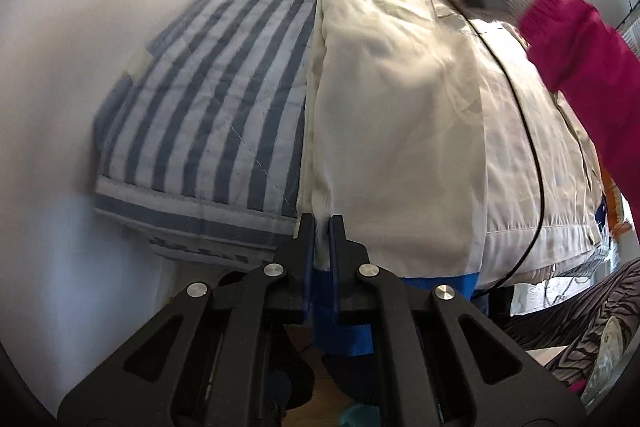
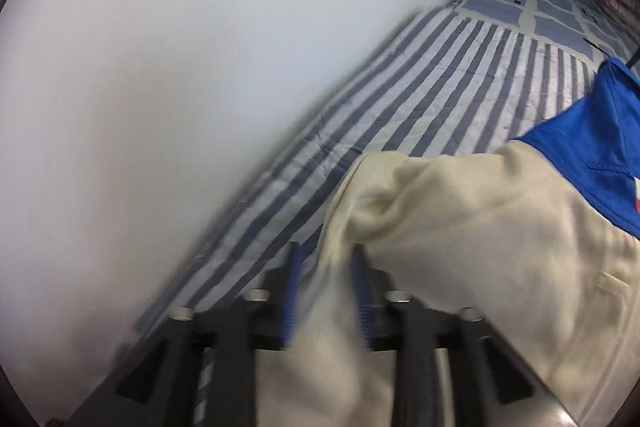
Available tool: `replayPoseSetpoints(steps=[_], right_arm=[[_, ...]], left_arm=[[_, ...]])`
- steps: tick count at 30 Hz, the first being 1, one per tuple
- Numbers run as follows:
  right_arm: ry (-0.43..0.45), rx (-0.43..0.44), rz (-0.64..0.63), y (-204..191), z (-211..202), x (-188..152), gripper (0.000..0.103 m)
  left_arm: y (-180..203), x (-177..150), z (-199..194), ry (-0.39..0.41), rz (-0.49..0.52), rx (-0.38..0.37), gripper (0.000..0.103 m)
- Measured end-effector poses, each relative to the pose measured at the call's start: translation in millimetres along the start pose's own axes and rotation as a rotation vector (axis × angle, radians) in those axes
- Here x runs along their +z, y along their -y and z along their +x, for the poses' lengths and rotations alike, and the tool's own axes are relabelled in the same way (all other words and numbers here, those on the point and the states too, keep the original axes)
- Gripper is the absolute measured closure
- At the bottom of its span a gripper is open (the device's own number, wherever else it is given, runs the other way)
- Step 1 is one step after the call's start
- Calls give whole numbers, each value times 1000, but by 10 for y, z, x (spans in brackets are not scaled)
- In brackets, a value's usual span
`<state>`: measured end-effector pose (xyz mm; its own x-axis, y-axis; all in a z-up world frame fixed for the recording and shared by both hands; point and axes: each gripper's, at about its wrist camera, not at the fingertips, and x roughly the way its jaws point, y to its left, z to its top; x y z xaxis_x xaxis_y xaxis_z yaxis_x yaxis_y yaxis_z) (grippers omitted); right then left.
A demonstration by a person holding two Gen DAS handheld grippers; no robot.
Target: Fold large clothes
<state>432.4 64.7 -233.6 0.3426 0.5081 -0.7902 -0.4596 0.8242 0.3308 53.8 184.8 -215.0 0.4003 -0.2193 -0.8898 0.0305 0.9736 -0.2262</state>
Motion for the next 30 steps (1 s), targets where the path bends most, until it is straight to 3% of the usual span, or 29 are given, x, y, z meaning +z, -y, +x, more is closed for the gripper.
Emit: replayPoseSetpoints(steps=[2, 4, 7, 9, 12, 15, 18, 20, 21, 23, 25, 30], right_arm=[[49, -11, 4, 192, -297, -43, 72], [78, -64, 34, 469, -511, -62, 72], [92, -139, 98, 894, -644, -72, 74], [85, -127, 161, 1130, -626, -118, 76], [42, -192, 176, 1341, -427, -206, 78], [-29, -279, 201, 1543, -174, -337, 85], [13, -225, 243, 1663, -201, -424, 86], [13, -232, 245, 1647, -255, -424, 84], [14, -239, 245, 1619, -311, -431, 82], [19, -223, 239, 1530, -457, -474, 78], [37, -153, 216, 1348, -662, -577, 78], [-11, 59, 121, 711, -1068, -1233, 78]], left_arm=[[21, 29, -141, 41, 13, 18, 100], [26, 68, -280, 90, -2, -23, 100], [87, 158, -280, 101, -19, -75, 100], [172, 188, -195, 82, 0, -78, 100], [225, 195, -45, 43, 7, -69, 100], [149, 175, 42, 16, -24, -57, 100], [-33, 204, 16, 29, -92, -82, 94], [-120, 237, 1, 40, -119, -109, 68], [-142, 249, -7, 50, -125, -117, 64], [-161, 284, 19, 49, -116, -133, 63], [-157, 307, 58, 39, -115, -146, 62], [-191, 346, 179, 12, -145, -164, 61]])
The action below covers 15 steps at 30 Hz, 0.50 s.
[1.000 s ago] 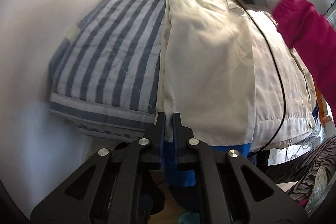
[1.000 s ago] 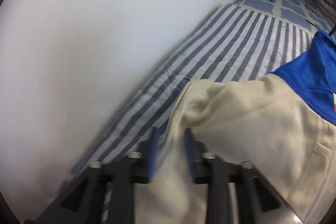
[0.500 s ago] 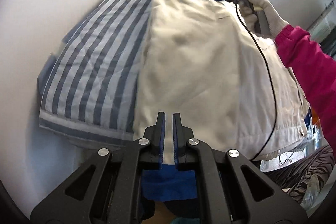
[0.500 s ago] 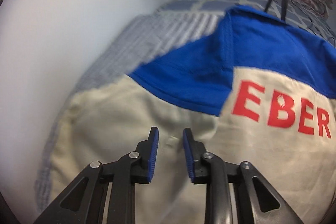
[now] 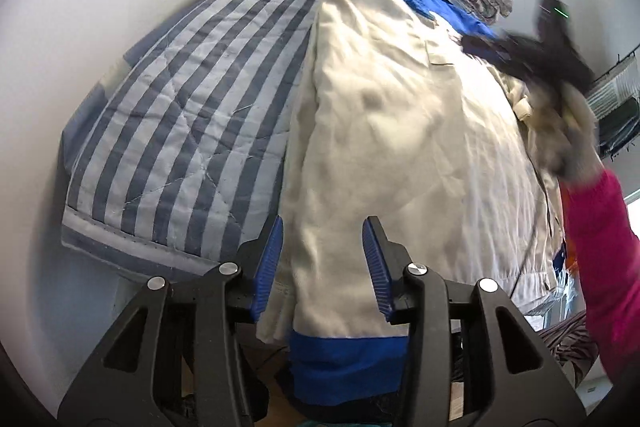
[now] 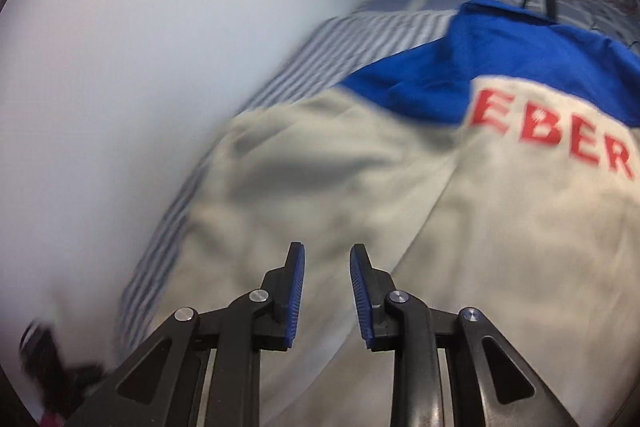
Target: Fold large clothes
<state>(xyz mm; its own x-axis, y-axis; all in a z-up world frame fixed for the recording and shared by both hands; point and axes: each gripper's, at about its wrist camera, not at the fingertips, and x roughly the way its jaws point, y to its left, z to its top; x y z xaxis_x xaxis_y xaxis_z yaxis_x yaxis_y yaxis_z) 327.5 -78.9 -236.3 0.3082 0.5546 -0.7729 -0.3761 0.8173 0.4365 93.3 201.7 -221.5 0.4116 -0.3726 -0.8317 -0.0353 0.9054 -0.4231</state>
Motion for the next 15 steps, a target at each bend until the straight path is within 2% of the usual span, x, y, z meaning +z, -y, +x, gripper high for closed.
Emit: replayPoseSetpoints(steps=[3, 7, 10, 12, 15], right_arm=[[-69, 105, -53, -360, -26, -471, 78], [-146, 167, -122, -760, 112, -909, 78], [-163, 127, -165, -896, 197, -1139, 78], [-190, 130, -144, -837, 315, -1165, 78], [-219, 78, -129, -769, 463, -1279, 81]], left_arm=[[-92, 8, 69, -24, -47, -22, 61], [-208, -21, 138, -50, -108, -38, 61], [-241, -41, 148, -51, -126, -49, 61], [-214, -47, 158, -51, -111, -55, 61], [-140, -60, 196, -63, -78, -72, 61]])
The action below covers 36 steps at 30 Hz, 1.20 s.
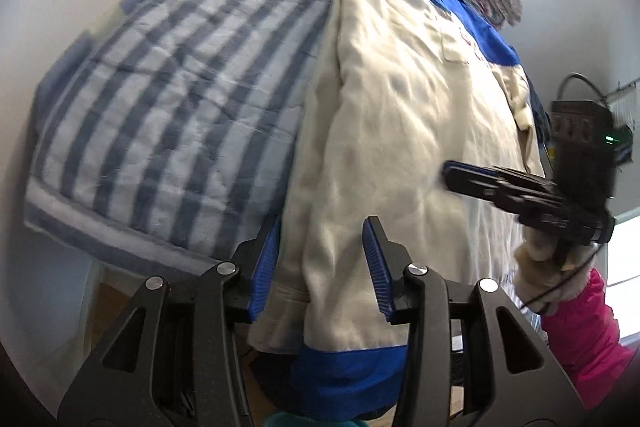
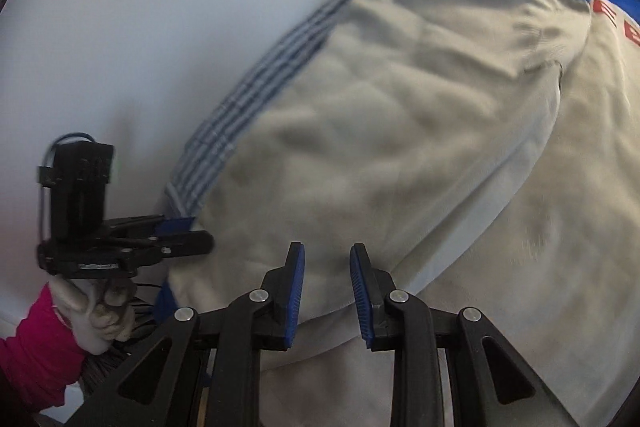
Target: Fold large clothes
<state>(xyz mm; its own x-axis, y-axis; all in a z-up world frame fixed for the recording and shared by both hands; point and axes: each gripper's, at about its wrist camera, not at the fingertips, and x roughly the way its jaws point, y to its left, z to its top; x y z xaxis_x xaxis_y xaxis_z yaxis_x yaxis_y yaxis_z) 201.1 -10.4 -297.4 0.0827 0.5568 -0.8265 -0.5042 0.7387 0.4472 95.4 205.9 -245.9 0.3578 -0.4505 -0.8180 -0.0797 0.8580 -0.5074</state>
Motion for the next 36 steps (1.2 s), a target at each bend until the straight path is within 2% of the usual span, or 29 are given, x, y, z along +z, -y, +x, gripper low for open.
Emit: replayPoseSetpoints(steps=[1, 2, 3, 5, 7, 13, 14, 17, 19, 22, 23, 25, 26, 27, 30, 34, 36], right_arm=[[-7, -8, 5, 22, 39, -20, 81], [-1, -4, 18, 51, 64, -44, 81], [5, 3, 32, 70, 69, -52, 81], [3, 6, 46, 81, 71, -51, 81], [0, -6, 38, 69, 82, -54, 81], [-15, -63, -8, -58, 133, -44, 81], [-16, -65, -5, -60, 152, -45, 81], [-19, -70, 7, -95, 158, -31, 80], [-31, -79, 22, -125, 155, -5, 79], [-58, -55, 55, -212, 86, 96, 70], [-48, -48, 59, -235, 53, 155, 66], [-20, -50, 60, -313, -63, 306, 50], [-6, -56, 62, -358, -111, 409, 37], [5, -58, 62, -409, -139, 519, 33], [-23, -93, 37, -587, -54, 838, 34], [-86, -196, 6, -798, 276, 1196, 36], [-89, -237, -6, -863, 388, 1326, 38]], left_arm=[[47, 1, 19, 1, 10, 6, 64], [85, -7, 20, -3, 21, -1, 75], [110, -9, -1, -2, 23, -13, 79], [154, -16, -94, 19, 25, -61, 81], [150, -14, -142, 31, 21, -76, 81], [-15, -73, -68, 14, -3, -10, 81], [-2, -82, -84, 20, 4, -1, 89], [61, -103, -173, 52, 21, 15, 97], [155, -126, -249, 84, 39, 23, 99], [353, -152, -326, 129, 113, 64, 99], [425, -164, -351, 145, 141, 76, 100], [521, -176, -368, 160, 181, 93, 100], [558, -177, -366, 163, 196, 96, 100], [587, -174, -361, 162, 206, 97, 100], [648, -174, -355, 163, 223, 95, 100], [660, -167, -349, 162, 221, 89, 100], [663, -164, -339, 161, 225, 92, 100]])
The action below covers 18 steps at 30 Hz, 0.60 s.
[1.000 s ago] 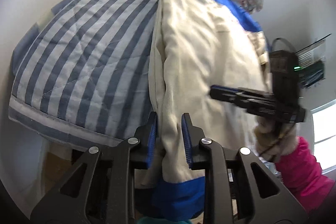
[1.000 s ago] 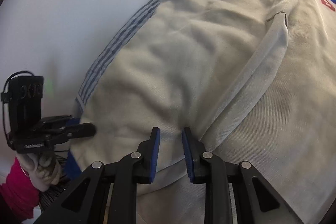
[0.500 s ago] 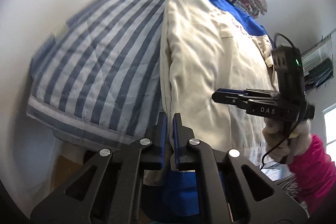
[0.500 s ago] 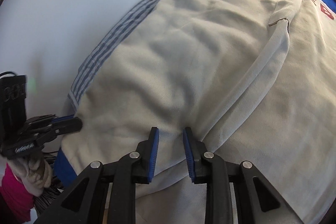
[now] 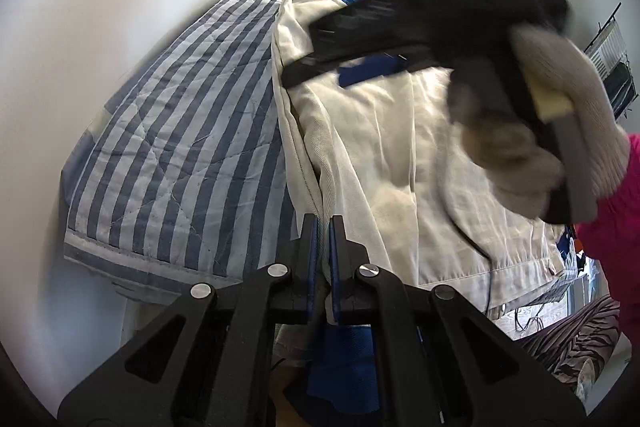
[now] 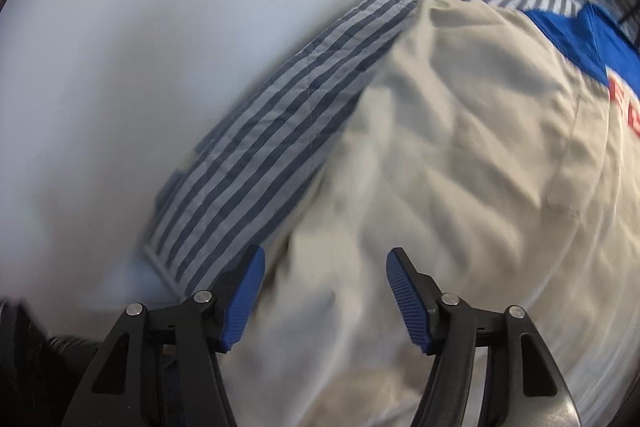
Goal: Fold large clothes
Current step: 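Grasp the jacket side edge with the right tool while the left tool holds the cuff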
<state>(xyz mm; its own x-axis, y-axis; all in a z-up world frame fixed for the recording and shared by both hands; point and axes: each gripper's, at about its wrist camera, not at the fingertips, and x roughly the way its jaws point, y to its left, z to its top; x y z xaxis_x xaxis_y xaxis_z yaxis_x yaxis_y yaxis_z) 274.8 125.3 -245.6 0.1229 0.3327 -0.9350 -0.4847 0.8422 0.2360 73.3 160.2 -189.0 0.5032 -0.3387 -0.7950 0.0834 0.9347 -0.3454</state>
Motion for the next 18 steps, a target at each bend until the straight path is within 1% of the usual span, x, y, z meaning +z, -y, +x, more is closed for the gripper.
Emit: replayPoseSetpoints(steps=[4, 7, 8, 9, 10, 12, 13, 14, 15, 16, 17, 18], right_arm=[[-31, -34, 31, -40, 202, 186, 38], [-50, -63, 30, -70, 316, 273, 44], [-57, -78, 23, -104, 360, 324, 54], [-68, -95, 13, -127, 404, 339, 70], [-74, -112, 1, -155, 451, 349, 74], [-67, -125, -16, -154, 502, 386, 89], [-62, -120, -13, -130, 513, 388, 91], [-56, -107, -2, -116, 515, 387, 96], [-48, -91, 14, -105, 511, 375, 98], [-39, -73, 27, -74, 487, 344, 99], [-30, -52, 42, -15, 459, 335, 100], [-23, -33, 55, 57, 420, 309, 100]], left_arm=[[-22, 7, 37, -8, -4, -5, 100], [-5, 3, 38, -9, -1, -4, 100], [0, 1, 34, -8, 0, -6, 100], [0, 1, 33, -7, 1, -8, 100], [9, -5, 29, -6, 3, -9, 100], [-3, -9, 24, -1, -1, -14, 100], [-16, -15, 12, 5, -10, -13, 100], [-31, -25, -1, 9, -16, -9, 98], [-52, -34, -8, 8, -23, 2, 94], [-75, -44, -14, 7, -29, 13, 80], [-103, -50, -20, 5, -35, 18, 58], [-123, -65, -18, 5, -44, 23, 48]])
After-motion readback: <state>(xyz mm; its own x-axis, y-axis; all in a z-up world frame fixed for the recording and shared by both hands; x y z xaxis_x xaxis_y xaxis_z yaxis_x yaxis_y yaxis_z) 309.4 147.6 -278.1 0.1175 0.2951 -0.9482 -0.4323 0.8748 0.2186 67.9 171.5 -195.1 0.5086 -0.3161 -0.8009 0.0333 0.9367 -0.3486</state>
